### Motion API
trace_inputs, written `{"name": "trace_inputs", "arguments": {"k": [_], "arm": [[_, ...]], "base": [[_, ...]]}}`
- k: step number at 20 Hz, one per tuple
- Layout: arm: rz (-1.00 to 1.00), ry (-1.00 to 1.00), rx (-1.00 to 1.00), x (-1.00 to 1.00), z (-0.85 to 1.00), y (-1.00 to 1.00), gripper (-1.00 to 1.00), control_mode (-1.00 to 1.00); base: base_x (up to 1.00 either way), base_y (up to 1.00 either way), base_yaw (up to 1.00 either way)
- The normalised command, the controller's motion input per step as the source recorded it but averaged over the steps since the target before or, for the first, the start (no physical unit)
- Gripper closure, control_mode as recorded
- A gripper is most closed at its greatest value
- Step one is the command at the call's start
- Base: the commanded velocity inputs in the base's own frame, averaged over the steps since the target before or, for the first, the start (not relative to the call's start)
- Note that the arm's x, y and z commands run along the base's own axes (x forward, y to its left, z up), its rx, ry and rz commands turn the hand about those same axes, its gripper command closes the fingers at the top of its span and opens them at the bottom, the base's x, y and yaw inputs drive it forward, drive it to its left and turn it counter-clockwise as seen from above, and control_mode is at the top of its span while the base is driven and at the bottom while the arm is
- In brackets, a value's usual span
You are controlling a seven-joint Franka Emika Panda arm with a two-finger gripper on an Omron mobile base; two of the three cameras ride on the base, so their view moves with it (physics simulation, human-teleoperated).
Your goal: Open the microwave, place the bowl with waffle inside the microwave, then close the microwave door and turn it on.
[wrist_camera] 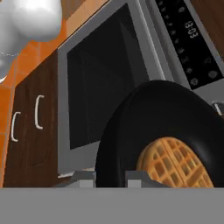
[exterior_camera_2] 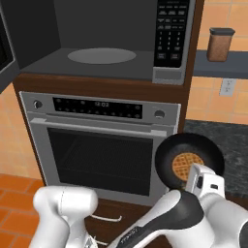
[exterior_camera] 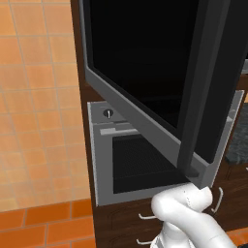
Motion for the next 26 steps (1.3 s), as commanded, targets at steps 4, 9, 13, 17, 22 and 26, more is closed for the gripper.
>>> {"name": "trace_inputs", "arguments": {"k": [4, 9, 13, 17, 22, 26], "arm": [[0.13, -0.19, 0.00, -0.32, 0.66, 0.56, 1.00, -1.00], [0.23, -0.04, -0.01, -0.17, 0.53, 0.58, 1.00, -1.00], [0.25, -0.02, -0.05, 0.00, 0.39, 0.82, 1.00, -1.00], [0.23, -0.08, -0.04, 0.00, 0.38, 0.92, 1.00, -1.00], [0.16, -0.17, -0.04, 0.00, 0.44, 0.85, 1.00, -1.00], [0.04, -0.07, -0.02, 0.00, 0.53, 0.89, 1.00, -1.00]], "base": [[0.00, 0.00, 0.00], [0.00, 0.00, 0.00], [0.00, 0.00, 0.00], [0.00, 0.00, 0.00], [0.00, 0.00, 0.00], [0.00, 0.00, 0.00]]}}
